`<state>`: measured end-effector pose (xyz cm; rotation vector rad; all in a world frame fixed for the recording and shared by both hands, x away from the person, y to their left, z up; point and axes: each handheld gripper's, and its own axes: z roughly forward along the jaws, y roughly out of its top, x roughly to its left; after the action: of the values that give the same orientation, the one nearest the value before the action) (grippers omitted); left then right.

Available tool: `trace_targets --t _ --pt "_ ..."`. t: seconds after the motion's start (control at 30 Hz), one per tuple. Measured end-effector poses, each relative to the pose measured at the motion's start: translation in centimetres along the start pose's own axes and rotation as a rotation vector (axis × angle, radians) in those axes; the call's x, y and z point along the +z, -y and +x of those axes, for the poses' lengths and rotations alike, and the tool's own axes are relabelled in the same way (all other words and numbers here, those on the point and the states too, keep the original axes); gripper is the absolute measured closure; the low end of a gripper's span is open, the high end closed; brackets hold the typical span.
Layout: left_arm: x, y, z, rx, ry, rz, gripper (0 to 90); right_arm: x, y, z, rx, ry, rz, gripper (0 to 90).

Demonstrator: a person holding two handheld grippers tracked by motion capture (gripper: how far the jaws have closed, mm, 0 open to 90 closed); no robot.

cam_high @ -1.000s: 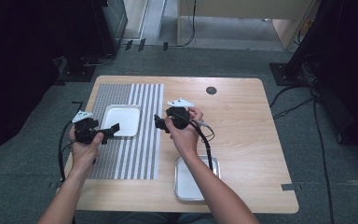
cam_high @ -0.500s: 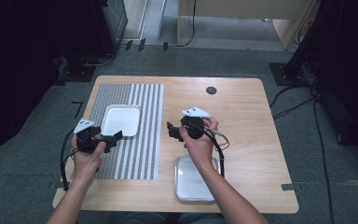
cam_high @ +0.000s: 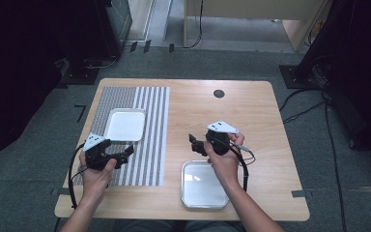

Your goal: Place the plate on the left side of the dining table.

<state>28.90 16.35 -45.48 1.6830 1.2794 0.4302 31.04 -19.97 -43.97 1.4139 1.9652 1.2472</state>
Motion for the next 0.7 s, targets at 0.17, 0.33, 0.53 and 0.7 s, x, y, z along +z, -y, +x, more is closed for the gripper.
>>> trace_targets --t 0.17,0.33,0.53,0.7 --pt "-0.1 0.9 -0.3 -0.002 -0.002 0.004 0.0 -0.9 0.9 -1.1 0.013 0.01 -0.001 21.9" --pt "-0.5 2.0 -0.4 -0.007 -0.011 0.007 0.0 -2.3 2.4 -2.8 0.03 0.034 -0.001 22.2" --pt "-1.0 2.5 -0.5 0.004 -0.02 0.0 0.0 -3.7 3.6 -4.3 0.039 0.059 -0.002 22.2" --pt "-1.7 3.1 -0.3 0.01 -0.029 -0.012 0.0 -5.2 4.5 -5.6 0.046 0.083 -0.009 22.5"
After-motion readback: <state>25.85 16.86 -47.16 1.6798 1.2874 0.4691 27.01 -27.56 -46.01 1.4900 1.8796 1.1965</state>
